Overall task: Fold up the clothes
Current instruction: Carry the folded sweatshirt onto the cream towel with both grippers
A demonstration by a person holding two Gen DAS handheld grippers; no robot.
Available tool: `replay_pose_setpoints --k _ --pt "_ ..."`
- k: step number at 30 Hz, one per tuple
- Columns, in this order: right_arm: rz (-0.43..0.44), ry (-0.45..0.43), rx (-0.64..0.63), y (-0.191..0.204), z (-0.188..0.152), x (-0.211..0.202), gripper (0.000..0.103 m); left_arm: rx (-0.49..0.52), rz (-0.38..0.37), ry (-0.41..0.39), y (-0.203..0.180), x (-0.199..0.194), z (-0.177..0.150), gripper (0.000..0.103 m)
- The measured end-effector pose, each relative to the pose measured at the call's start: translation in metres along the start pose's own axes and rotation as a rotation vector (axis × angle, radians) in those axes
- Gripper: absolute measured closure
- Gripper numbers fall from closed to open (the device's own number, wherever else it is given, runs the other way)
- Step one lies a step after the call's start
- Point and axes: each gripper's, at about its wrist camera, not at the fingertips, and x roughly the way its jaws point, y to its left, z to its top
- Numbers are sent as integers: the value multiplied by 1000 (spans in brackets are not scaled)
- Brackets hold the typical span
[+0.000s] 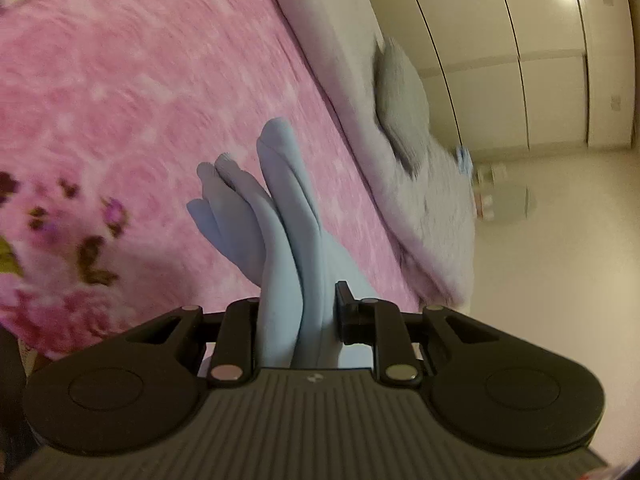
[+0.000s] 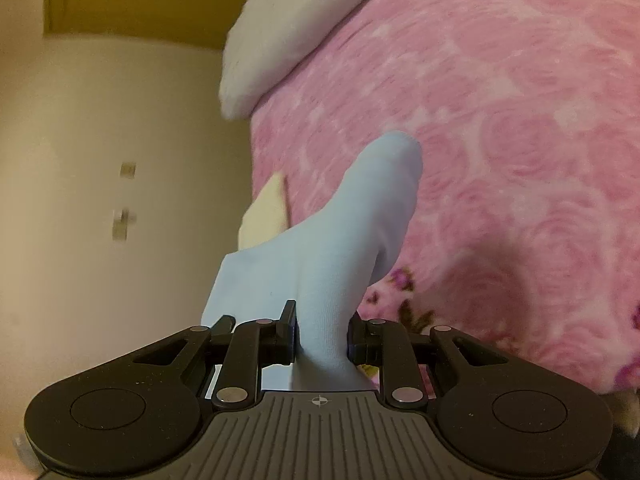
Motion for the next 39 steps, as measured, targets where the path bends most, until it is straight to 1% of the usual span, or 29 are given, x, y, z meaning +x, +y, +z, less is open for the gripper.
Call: replay_pose_setpoints --k 3,5,7,10,12,14,17,19,22,25,29,31,35,38,39 --pt "26 65 -51 16 6 30 81 -39 2 -102 15 -35 -1 85" --pt "44 103 -95 28 8 50 81 -67 -2 -153 26 -57 1 85" --pt "55 129 -131 45 3 70 81 -91 -5 -190 38 -77 10 85" --pt "68 162 -174 68 -9 101 82 -94 -8 -221 56 -108 37 85" --pt "80 169 -178 84 -19 130 81 -89 -12 -222 74 -128 66 85" --pt "91 161 -173 99 -29 160 81 -60 -19 -207 93 -145 102 85" --pt "107 116 -161 121 -49 212 81 -18 -21 -165 121 -167 165 85" --pt "113 76 -111 133 -62 250 81 9 -9 -134 135 -181 206 85" --pt "102 35 -90 158 -68 298 81 42 1 -81 152 -196 266 85" --pt "97 -6 -68 178 -70 339 81 77 6 -39 170 -193 317 85" --pt "81 -47 -56 198 -53 387 81 112 -4 -22 190 -172 377 85" --pt "79 -69 -63 208 -37 407 81 141 -29 -32 192 -163 407 85" --pt "106 -137 -145 228 -2 441 81 200 -86 -60 197 -146 465 85" --pt "145 -187 -189 231 23 470 81 244 -105 -73 208 -125 501 84" --pt "148 -201 -195 228 31 484 81 249 -95 -70 217 -114 511 83"
